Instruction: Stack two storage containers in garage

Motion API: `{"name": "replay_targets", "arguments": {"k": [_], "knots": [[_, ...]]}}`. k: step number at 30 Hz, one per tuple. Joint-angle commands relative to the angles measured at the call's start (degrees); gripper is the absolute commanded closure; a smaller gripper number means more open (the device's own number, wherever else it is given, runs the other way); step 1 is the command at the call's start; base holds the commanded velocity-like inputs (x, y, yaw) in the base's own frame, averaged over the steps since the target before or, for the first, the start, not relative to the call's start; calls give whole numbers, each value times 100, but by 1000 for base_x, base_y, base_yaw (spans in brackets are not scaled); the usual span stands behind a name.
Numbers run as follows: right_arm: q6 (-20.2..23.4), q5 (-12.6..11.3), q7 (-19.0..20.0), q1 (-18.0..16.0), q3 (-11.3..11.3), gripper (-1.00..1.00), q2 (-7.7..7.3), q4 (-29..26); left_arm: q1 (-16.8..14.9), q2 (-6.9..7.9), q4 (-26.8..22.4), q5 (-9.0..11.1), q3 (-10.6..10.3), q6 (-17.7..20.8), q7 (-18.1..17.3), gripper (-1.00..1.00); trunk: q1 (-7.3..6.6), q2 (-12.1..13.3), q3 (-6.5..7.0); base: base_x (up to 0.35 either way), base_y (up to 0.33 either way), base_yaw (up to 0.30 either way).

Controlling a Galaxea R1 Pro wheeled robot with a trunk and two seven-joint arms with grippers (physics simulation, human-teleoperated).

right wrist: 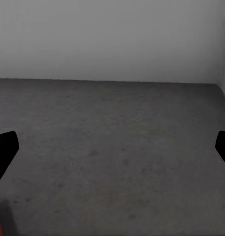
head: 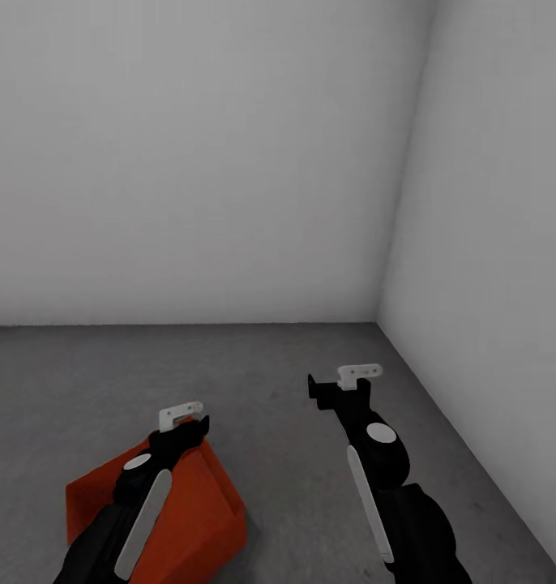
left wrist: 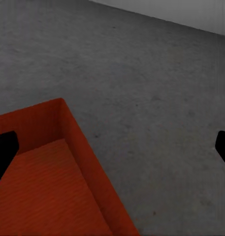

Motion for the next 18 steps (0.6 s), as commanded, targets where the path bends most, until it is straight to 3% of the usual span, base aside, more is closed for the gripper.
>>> {"name": "replay_targets", "arguments": {"k": [1, 4, 18], "knots": [[0, 0, 0, 0, 0, -100, 0, 1, 0, -1, 0, 3, -2, 0, 0, -100, -2, 2, 25, 0, 0, -298], [0, 0, 0, 0, 0, -100, 0, 3, 0, -2, 4, 2, -5, 0, 0, -100, -12, 10, 97, 0, 0, -298], [9, 0, 0, 0, 0, -100, 0, 3, 0, -2, 9, 6, -6, 0, 0, -100, -320, 572, 376, 0, 0, -298]]}}
